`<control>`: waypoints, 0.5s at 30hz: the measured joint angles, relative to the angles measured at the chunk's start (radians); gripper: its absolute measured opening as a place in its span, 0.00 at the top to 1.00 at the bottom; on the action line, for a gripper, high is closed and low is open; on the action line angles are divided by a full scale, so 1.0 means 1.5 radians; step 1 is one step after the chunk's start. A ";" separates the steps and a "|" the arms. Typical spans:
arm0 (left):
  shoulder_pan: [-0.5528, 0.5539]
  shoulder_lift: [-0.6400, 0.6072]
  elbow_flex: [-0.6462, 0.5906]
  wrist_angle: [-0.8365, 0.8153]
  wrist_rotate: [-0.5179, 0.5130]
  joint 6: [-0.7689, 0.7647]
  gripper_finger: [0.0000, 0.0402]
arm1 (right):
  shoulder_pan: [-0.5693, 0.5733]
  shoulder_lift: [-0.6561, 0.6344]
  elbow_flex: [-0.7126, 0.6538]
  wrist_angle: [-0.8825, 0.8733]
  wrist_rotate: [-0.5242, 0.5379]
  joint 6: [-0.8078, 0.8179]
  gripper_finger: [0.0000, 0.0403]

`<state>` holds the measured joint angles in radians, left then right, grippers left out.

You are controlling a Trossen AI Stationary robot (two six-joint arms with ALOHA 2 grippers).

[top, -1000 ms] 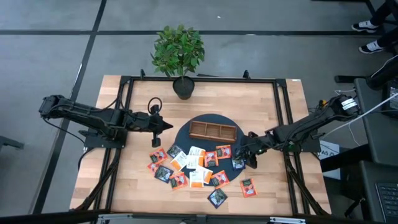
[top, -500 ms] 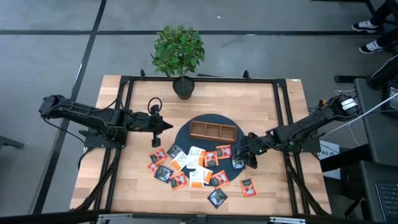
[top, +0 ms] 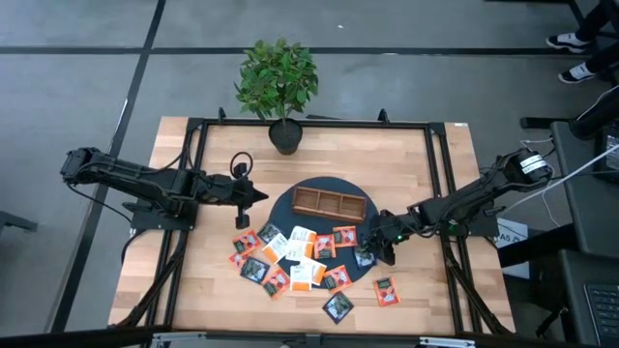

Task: Pick & Place Tea
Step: Put the violet tea bag into the right side of the wooden organizer

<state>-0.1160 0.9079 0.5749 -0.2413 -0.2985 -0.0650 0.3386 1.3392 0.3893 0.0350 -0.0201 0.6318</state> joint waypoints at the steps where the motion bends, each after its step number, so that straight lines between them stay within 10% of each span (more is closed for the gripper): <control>1: 0.000 0.000 0.000 0.000 0.000 0.000 0.99 | 0.000 0.000 0.000 0.003 -0.004 0.007 0.45; 15: 0.000 0.000 0.000 0.000 0.000 0.000 0.99 | 0.000 0.001 -0.001 0.051 -0.043 0.034 0.51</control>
<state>-0.1159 0.9081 0.5747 -0.2409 -0.2985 -0.0650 0.3389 1.3407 0.3878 0.1119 -0.0841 0.6825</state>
